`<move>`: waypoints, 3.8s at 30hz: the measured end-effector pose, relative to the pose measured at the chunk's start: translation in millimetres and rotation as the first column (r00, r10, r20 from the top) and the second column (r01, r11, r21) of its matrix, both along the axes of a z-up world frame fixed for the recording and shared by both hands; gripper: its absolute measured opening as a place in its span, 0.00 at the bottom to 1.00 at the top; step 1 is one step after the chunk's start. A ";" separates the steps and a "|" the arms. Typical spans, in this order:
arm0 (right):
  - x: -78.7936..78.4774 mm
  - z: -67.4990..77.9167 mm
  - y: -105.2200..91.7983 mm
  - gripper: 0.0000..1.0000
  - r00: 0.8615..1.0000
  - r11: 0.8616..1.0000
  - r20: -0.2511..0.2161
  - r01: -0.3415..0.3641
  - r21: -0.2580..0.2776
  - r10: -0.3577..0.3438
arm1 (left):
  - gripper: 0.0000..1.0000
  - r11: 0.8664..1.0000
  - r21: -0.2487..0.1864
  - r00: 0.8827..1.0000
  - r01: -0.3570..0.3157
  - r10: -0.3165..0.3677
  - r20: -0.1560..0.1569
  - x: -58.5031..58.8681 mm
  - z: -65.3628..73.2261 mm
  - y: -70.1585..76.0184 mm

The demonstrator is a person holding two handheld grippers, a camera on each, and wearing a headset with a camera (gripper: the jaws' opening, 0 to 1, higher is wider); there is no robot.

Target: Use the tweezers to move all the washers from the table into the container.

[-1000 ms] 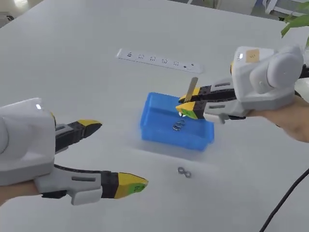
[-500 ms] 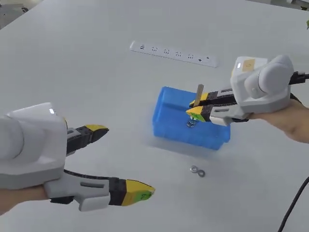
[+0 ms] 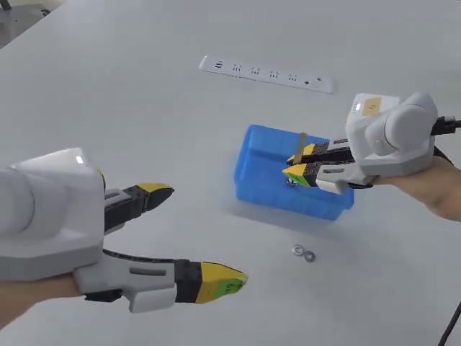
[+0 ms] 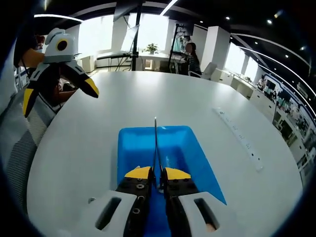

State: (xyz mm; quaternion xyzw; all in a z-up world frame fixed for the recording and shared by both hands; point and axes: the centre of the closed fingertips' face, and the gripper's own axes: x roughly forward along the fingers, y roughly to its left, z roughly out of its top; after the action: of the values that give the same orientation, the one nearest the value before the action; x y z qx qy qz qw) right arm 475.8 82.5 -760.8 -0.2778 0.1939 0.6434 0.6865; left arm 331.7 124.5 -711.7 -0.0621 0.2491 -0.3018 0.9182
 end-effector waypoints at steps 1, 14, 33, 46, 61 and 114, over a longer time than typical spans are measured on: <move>0.1 -0.5 -0.2 0.10 1.000 1.000 0.000 0.000 -0.001 0.000 | 1.00 1.000 0.004 1.000 0.000 0.000 -0.003 -0.6 -0.9 0.3; -3.6 -2.3 1.1 0.10 1.000 1.000 -0.025 0.001 0.001 -0.001 | 0.99 1.000 -0.008 1.000 -0.017 0.017 -0.007 -3.0 2.5 2.4; -6.0 16.8 -1.6 0.10 1.000 1.000 0.001 -0.009 0.027 0.009 | 0.74 0.987 -0.145 0.996 0.064 -0.053 0.078 82.8 43.7 -30.0; -15.8 18.2 2.7 0.10 0.999 0.999 0.000 -0.034 0.036 0.034 | 0.41 0.994 -0.022 0.985 0.110 -0.106 0.136 98.8 34.4 -36.2; -19.7 21.4 5.3 0.10 0.999 0.998 0.004 -0.053 0.041 0.053 | 0.25 0.985 -0.020 0.969 0.173 -0.167 0.183 123.0 43.7 -63.1; -25.1 23.2 -2.6 0.28 0.998 0.998 -0.044 -0.037 0.052 0.039 | 0.04 0.891 0.263 0.856 0.369 -0.436 0.278 122.9 58.1 -73.8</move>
State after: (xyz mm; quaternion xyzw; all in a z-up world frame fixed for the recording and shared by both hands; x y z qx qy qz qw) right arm 450.8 79.9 -737.7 -0.2495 0.1875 0.6670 0.6765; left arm 454.6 50.7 -653.6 0.1359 0.1287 -0.4673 0.8640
